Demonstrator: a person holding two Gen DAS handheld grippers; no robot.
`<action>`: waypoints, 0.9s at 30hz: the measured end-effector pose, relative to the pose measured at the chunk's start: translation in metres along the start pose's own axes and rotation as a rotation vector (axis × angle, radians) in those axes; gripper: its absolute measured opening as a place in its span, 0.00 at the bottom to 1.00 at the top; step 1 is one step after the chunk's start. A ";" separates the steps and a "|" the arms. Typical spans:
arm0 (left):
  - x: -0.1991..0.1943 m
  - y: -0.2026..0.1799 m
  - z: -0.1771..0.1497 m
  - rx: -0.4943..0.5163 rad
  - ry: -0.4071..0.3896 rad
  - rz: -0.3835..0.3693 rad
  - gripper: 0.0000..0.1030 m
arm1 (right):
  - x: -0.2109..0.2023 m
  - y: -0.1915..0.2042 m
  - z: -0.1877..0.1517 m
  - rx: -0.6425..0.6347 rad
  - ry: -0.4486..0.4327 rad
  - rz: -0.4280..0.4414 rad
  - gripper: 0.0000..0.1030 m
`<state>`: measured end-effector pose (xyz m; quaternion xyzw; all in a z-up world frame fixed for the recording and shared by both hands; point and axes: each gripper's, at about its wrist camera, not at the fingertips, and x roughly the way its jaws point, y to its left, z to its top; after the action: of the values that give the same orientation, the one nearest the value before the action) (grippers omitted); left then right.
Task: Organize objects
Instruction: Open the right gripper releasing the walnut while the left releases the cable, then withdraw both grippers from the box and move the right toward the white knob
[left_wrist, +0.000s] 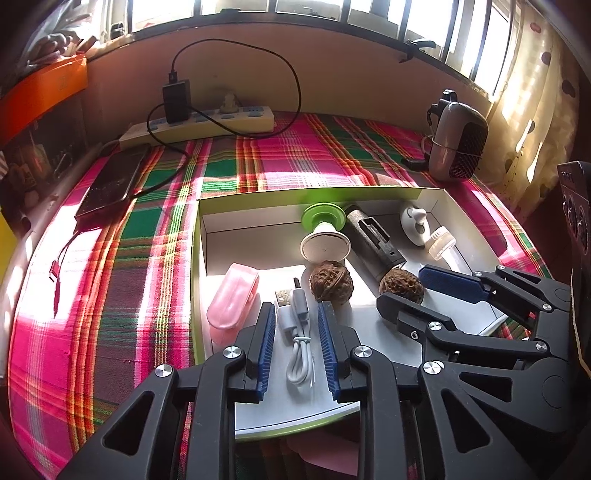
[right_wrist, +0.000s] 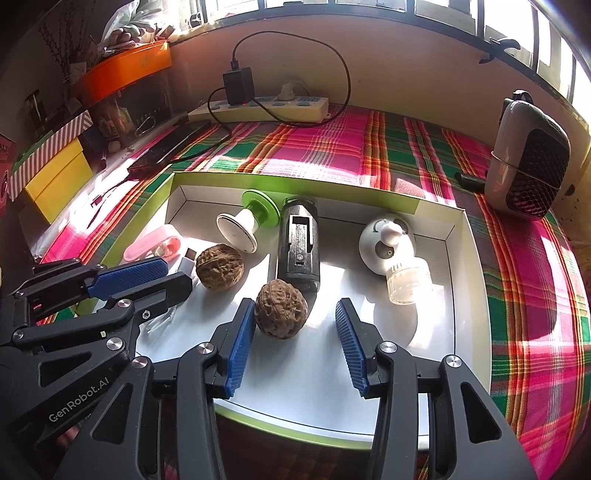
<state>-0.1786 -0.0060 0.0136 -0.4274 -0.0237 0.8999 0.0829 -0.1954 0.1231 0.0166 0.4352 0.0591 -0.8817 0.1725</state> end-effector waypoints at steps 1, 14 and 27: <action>-0.001 0.000 0.000 -0.002 -0.001 0.000 0.25 | -0.001 0.000 0.000 0.001 0.000 0.000 0.45; -0.024 -0.001 -0.008 -0.014 -0.039 -0.002 0.29 | -0.019 0.001 -0.005 0.010 -0.022 -0.004 0.45; -0.069 -0.001 -0.025 -0.053 -0.122 -0.002 0.29 | -0.056 -0.002 -0.020 0.045 -0.087 -0.014 0.45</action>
<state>-0.1164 -0.0170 0.0504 -0.3739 -0.0528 0.9233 0.0710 -0.1495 0.1446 0.0484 0.3997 0.0346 -0.9021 0.1590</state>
